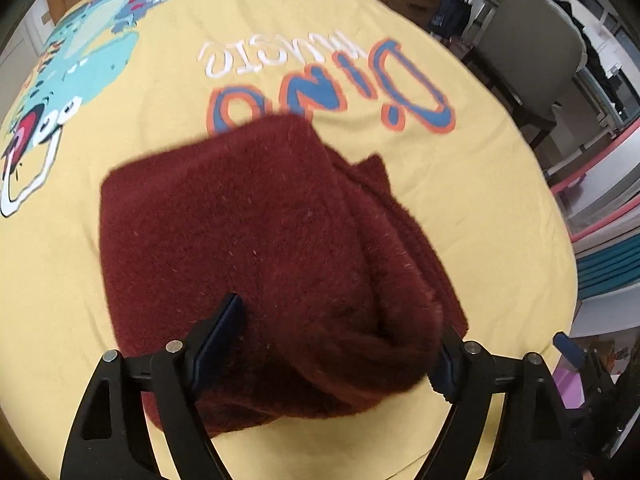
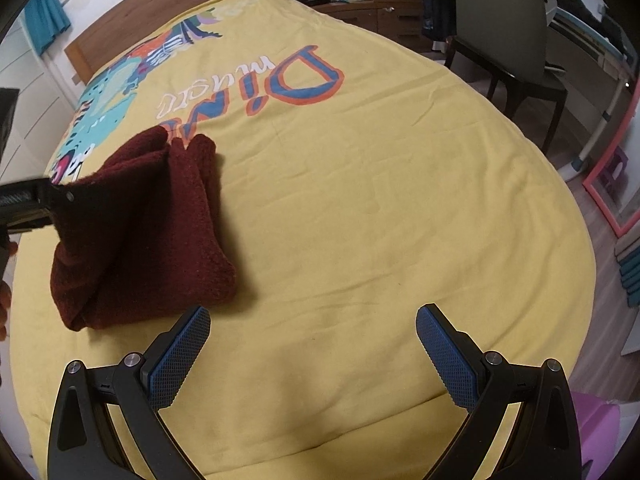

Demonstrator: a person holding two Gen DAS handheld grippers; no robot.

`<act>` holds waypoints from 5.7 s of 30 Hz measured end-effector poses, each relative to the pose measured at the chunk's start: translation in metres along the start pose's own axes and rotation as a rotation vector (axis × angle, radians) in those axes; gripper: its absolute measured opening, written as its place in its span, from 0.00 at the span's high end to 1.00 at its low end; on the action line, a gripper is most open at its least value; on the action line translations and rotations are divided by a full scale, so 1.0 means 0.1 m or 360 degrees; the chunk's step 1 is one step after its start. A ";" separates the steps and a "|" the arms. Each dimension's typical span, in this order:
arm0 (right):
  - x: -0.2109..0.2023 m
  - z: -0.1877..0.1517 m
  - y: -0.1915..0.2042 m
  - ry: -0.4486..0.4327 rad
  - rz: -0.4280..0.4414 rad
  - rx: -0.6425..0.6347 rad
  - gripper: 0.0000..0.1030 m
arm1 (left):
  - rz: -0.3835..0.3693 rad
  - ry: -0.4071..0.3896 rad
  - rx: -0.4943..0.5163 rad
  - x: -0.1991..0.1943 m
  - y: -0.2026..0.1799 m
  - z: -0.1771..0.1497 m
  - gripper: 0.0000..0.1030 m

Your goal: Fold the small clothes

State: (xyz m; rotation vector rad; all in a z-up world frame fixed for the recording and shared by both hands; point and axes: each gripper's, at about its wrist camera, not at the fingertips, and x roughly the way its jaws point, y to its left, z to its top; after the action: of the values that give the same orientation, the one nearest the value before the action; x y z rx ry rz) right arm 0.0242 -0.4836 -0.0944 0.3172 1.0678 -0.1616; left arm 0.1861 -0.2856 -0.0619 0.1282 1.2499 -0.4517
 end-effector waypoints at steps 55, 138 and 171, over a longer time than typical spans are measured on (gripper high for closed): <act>0.40 0.93 1.28 0.0381 0.0396 -0.0350 0.77 | 0.0084 -0.0071 -0.0318 -0.67 1.65 -0.90 0.01; 0.51 1.01 1.68 0.0361 0.0568 -0.0302 0.61 | -0.0090 -0.0128 -0.0006 -0.56 1.02 -0.42 0.57; 0.85 0.51 2.68 0.0272 0.0323 -0.0674 0.00 | 0.0106 -0.0134 -0.0256 -0.59 2.15 -1.06 0.01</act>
State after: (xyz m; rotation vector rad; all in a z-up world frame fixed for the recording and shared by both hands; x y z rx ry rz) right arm 0.1828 -0.2462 -0.0988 0.0550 1.2004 0.2758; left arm 0.1631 -0.0402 -0.0727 0.0139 1.1904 -0.2945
